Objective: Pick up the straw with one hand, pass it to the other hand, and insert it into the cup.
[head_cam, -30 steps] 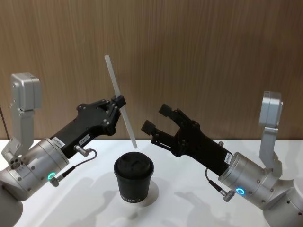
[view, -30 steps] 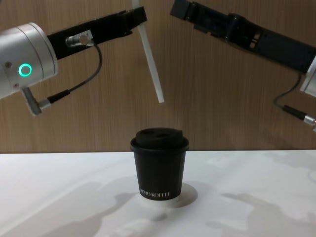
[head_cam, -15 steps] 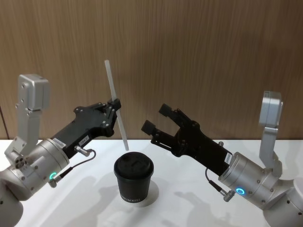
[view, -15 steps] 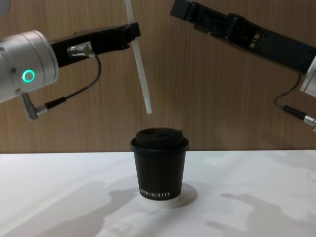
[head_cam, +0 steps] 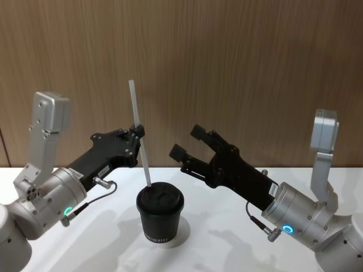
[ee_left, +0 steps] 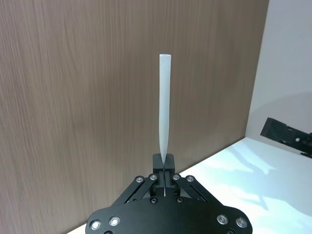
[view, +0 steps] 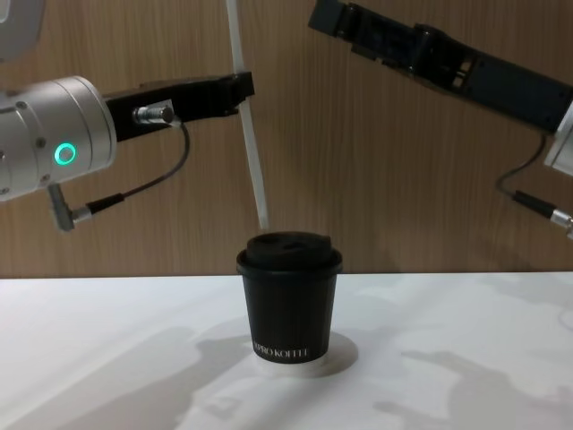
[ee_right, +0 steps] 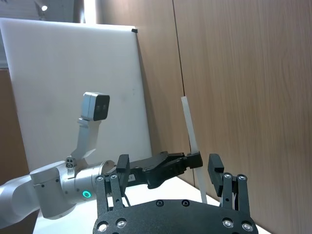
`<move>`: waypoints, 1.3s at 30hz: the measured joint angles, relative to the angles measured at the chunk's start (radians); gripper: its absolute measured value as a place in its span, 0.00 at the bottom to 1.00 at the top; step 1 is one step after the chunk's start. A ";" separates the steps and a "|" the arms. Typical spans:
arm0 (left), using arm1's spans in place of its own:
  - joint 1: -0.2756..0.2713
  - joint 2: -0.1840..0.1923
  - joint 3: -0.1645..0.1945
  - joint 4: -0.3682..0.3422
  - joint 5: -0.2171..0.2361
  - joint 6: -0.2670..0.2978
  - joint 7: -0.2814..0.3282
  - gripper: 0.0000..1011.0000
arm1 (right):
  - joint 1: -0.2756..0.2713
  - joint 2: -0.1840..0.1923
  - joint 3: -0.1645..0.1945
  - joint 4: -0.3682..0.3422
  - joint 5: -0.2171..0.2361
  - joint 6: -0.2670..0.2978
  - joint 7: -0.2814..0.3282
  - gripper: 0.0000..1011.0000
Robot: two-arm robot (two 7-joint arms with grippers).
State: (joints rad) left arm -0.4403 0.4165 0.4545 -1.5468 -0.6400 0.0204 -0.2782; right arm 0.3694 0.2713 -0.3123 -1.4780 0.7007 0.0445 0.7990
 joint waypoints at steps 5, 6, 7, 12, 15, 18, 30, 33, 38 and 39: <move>-0.006 -0.007 0.001 0.010 0.006 0.012 0.002 0.01 | 0.000 0.000 0.000 0.000 0.000 0.000 0.000 0.99; -0.007 -0.008 0.001 0.012 0.007 0.014 0.002 0.01 | 0.000 0.000 0.000 0.000 0.000 0.000 0.000 0.99; -0.009 -0.010 0.001 0.014 0.008 0.017 0.002 0.01 | 0.000 0.000 0.000 0.000 0.000 0.000 0.000 0.99; -0.011 -0.014 0.001 0.020 0.013 0.024 0.003 0.01 | 0.000 0.000 0.000 0.000 0.000 0.000 0.000 0.99; -0.013 -0.016 0.000 0.022 0.016 0.028 0.003 0.01 | 0.000 0.000 0.000 0.000 0.000 0.000 0.000 0.99; -0.014 -0.019 -0.001 0.024 0.018 0.031 0.002 0.01 | 0.000 0.000 0.000 0.000 0.000 0.000 0.000 0.99; -0.014 -0.027 -0.007 0.030 0.023 0.046 -0.007 0.01 | 0.000 0.000 0.000 0.000 0.000 0.000 0.000 0.99; -0.015 -0.030 -0.007 0.032 0.024 0.049 -0.009 0.01 | 0.000 0.000 0.000 0.000 0.000 0.000 0.000 0.99; -0.017 -0.036 -0.007 0.038 0.029 0.056 -0.013 0.01 | 0.000 0.000 0.000 0.000 0.000 0.000 0.000 0.99; -0.018 -0.037 -0.006 0.041 0.030 0.057 -0.014 0.01 | 0.000 0.000 0.000 0.000 0.000 0.000 0.000 0.99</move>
State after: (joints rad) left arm -0.4587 0.3794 0.4483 -1.5063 -0.6096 0.0778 -0.2921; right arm 0.3695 0.2713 -0.3123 -1.4780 0.7007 0.0445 0.7991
